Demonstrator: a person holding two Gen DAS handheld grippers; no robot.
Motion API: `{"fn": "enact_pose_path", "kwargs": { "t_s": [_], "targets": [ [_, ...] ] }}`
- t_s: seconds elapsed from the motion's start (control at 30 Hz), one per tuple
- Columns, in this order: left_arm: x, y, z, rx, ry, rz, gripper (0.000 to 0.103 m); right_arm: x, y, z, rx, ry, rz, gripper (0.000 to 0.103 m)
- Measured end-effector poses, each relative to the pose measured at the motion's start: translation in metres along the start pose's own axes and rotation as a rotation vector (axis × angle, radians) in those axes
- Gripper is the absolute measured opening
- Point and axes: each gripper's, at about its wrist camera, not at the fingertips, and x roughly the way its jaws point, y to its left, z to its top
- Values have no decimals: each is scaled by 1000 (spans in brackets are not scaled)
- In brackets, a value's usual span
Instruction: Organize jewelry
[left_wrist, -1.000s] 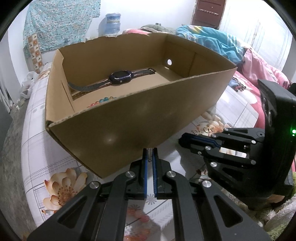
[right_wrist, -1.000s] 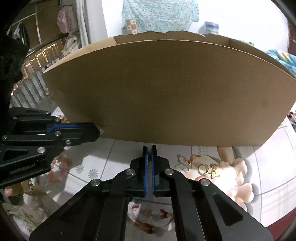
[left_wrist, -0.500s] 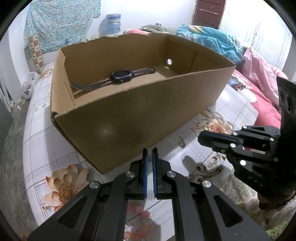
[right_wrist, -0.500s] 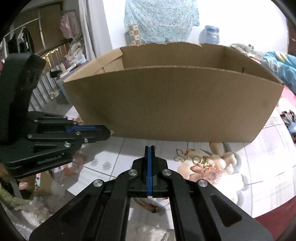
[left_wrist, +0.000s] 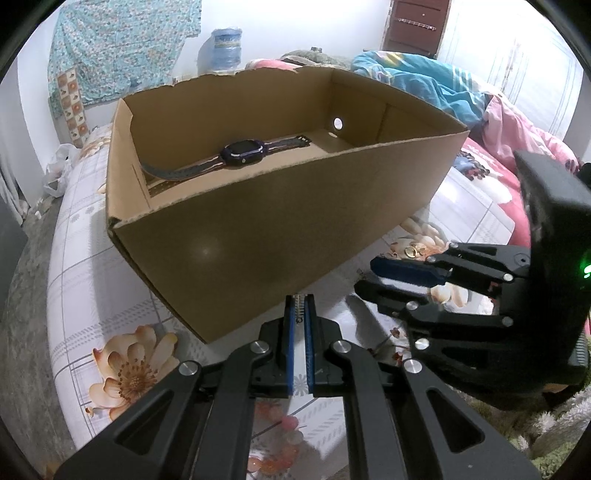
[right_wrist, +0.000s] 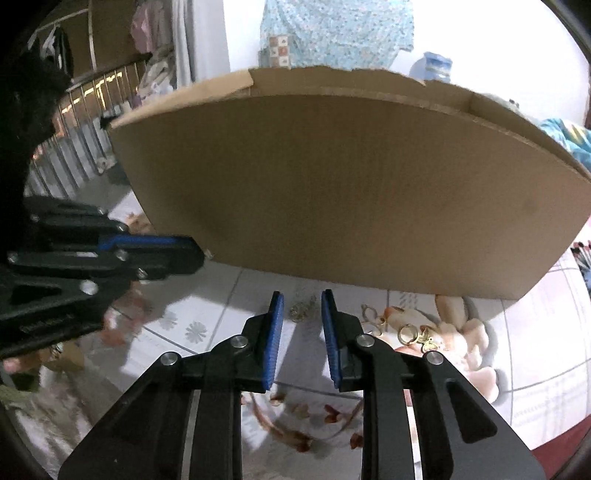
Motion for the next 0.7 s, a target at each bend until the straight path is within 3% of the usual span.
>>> {"fn": "enact_pose_path", "kwargs": {
  "t_s": [0.07, 0.2, 0.7],
  "targets": [
    [1, 1, 0, -2, 2, 0, 4, 0, 2, 0, -20, 0, -10, 19],
    [3, 3, 0, -4, 7, 0, 4, 2, 4, 4, -22, 8, -1, 2],
    [3, 4, 0, -2, 3, 3, 4, -35, -14, -1, 81, -32, 92, 0]
  ]
}}
